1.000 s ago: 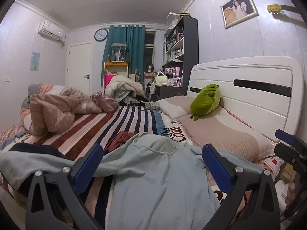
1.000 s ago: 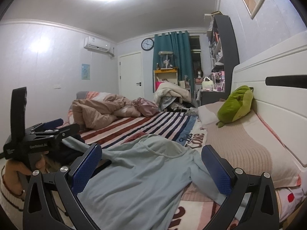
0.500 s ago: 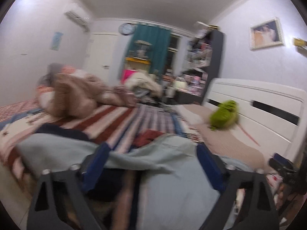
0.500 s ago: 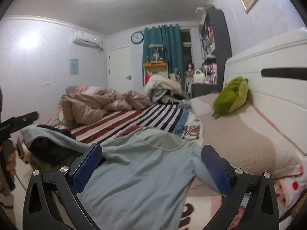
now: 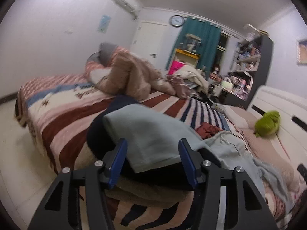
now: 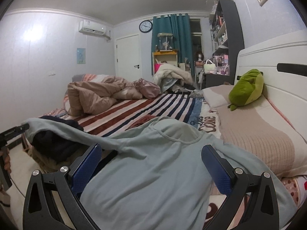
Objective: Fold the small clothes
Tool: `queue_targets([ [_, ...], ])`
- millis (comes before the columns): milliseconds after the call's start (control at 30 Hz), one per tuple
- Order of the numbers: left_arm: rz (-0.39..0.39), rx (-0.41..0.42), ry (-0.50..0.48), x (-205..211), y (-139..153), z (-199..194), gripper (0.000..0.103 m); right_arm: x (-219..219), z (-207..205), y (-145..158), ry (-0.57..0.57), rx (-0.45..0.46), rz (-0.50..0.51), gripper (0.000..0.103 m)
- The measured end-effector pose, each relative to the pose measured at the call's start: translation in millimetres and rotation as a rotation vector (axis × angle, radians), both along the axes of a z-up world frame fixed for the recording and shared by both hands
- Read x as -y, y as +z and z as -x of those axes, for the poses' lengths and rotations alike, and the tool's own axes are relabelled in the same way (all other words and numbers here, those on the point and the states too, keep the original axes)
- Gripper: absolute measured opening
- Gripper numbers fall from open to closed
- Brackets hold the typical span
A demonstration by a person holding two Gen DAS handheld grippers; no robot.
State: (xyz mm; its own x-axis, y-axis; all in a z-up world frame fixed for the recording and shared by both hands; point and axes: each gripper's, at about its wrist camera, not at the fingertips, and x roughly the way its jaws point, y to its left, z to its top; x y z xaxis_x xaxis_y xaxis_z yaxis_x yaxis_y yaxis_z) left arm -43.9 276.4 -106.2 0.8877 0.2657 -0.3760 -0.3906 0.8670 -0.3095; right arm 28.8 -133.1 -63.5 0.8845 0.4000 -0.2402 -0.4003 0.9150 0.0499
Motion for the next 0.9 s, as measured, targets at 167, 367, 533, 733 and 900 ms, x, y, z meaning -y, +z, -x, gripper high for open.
queue_targets([
  [167, 0.027, -0.040, 0.011, -12, -11, -9, 0.052, 1, 1, 1, -0.007, -0.004, -0.002, 0.103],
  [367, -0.010, -0.025, 0.003, -5, -5, -6, 0.007, 2, 0, 2, -0.012, -0.010, -0.015, 0.103],
  [533, -0.095, 0.039, -0.005, 7, 21, 3, 0.002, 4, 2, 1, -0.009, -0.012, -0.035, 0.103],
  [733, -0.166, 0.124, -0.093, 30, 58, -4, 0.001, 11, 3, -3, -0.007, -0.015, -0.076, 0.103],
  [900, -0.157, 0.175, -0.253, 65, 76, -26, 0.001, 33, 6, -6, -0.023, -0.016, -0.118, 0.103],
])
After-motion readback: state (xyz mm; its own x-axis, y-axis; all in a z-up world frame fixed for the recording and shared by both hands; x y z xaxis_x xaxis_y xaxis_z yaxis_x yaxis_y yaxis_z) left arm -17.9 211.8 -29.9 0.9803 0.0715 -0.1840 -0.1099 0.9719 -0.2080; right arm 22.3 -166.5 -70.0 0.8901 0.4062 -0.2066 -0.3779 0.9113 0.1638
